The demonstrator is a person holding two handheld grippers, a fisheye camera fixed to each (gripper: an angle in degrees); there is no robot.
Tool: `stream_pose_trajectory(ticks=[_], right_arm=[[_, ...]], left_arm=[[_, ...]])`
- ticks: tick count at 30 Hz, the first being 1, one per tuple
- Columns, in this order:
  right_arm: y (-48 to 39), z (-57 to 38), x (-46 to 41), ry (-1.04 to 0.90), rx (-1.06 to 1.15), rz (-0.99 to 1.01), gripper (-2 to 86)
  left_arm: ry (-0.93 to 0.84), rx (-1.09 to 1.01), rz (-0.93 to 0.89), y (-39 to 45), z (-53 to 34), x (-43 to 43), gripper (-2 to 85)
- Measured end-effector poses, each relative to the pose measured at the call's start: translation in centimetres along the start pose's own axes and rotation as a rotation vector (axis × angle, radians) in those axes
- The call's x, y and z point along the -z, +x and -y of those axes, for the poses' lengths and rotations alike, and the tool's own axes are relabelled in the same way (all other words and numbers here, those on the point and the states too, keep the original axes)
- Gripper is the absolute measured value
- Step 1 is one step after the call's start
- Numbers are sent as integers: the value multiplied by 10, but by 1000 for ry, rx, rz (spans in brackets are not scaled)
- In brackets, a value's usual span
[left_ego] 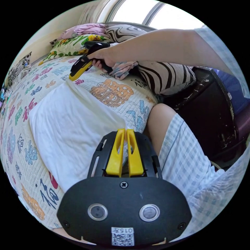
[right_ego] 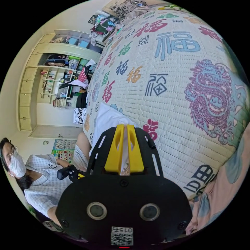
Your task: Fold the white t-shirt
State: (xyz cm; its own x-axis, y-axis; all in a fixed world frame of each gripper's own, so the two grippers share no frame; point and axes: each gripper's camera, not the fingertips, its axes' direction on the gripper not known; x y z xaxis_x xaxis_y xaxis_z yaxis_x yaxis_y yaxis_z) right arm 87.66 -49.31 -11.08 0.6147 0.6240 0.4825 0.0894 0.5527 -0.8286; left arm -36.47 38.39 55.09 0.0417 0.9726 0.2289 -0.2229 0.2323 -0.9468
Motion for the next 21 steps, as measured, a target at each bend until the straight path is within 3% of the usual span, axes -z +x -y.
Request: stream_pose_trajectory(ticks=[5, 10, 13, 17, 21], right_arm=[[32, -32, 25, 84, -54, 14, 33], [34, -83, 57, 254, -134, -67, 45], [6, -115, 65, 283, -55, -146, 19], [-51, -144, 36, 191, 106, -199, 3], [-74, -166, -18, 64, 163, -256, -3]], left_arm=[[-44, -16, 18, -5, 21, -42, 35], [-98, -40, -113, -20, 37, -71, 73], [24, -37, -145, -41, 35, -41, 67], [142, 129, -23, -115, 18, -2, 65], [13, 257, 11, -184, -9, -27, 65]])
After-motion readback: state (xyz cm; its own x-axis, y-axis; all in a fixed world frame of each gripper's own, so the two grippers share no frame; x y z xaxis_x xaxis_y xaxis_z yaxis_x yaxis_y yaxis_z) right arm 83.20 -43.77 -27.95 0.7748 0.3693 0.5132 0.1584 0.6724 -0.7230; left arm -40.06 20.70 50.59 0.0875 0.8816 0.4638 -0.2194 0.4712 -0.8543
